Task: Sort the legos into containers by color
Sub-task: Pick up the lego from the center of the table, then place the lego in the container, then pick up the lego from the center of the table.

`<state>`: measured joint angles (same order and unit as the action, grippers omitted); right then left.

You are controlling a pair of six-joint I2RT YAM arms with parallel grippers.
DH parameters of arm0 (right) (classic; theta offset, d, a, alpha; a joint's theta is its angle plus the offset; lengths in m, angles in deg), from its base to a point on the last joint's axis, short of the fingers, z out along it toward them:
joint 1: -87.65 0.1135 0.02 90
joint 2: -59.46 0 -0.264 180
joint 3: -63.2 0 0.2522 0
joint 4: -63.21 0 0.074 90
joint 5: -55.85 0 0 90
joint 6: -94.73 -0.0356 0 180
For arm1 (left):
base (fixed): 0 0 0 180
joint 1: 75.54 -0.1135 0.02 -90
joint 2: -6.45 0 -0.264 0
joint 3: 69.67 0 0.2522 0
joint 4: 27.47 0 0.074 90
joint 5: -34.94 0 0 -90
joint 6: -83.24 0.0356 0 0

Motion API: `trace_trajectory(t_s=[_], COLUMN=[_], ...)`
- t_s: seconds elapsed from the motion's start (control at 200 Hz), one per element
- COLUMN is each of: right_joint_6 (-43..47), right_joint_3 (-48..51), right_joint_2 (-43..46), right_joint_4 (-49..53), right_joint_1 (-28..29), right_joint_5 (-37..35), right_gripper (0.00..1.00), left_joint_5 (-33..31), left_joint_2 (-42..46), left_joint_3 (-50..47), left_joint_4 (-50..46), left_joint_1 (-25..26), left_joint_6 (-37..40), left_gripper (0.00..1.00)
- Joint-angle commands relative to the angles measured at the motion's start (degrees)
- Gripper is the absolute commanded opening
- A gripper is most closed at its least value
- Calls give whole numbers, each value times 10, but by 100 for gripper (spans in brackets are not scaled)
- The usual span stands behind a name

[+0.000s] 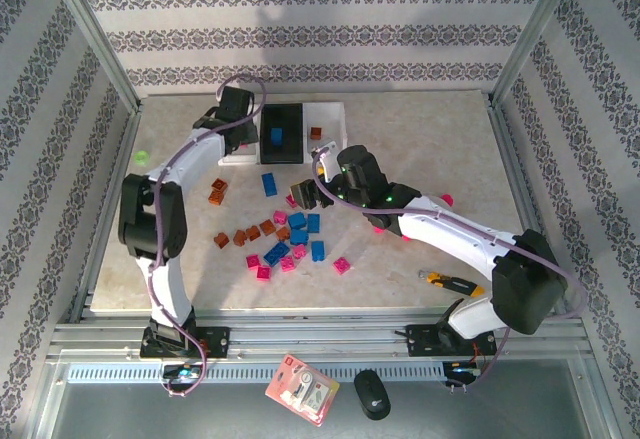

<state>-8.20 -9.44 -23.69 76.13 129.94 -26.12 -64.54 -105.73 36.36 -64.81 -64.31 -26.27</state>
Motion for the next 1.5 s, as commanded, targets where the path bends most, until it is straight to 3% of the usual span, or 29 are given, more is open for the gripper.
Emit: trace_trajectory(t_s=[0.0, 0.205, 0.315, 0.56, 0.64, 0.784, 1.159, 1.494], right_joint_6=[-10, -8, -3, 9, 9, 5, -1, -27], right_joint_3=[-9, 5, 12, 12, 18, 27, 47, 17], right_joint_2=[-2, 12, 16, 5, 7, 12, 39, -8], right_joint_4=[-20, -18, -17, -11, -13, -11, 35, 166], right_joint_1=[7, 7, 7, 3, 2, -3, -32, -35], right_joint_5=[-2, -11, -14, -3, -1, 8, -24, -46], right_gripper=[83, 84, 84, 84, 85, 85, 85, 86], left_joint_5=[-1, 38, 56, 74, 80, 76, 92, 54], left_joint_2=[-51, -138, -171, -126, -92, -17, 245, 416], left_joint_3=[59, 159, 207, 218, 191, 120, -209, -399], left_joint_4=[-24, -25, -36, -25, -12, 8, 131, 129], left_joint_1=[-19, -36, -37, -36, -34, -23, 26, 123], left_joint_6=[43, 87, 97, 79, 62, 48, 15, -3], left_gripper=[25, 26, 31, 87, 100, 99, 99, 99])
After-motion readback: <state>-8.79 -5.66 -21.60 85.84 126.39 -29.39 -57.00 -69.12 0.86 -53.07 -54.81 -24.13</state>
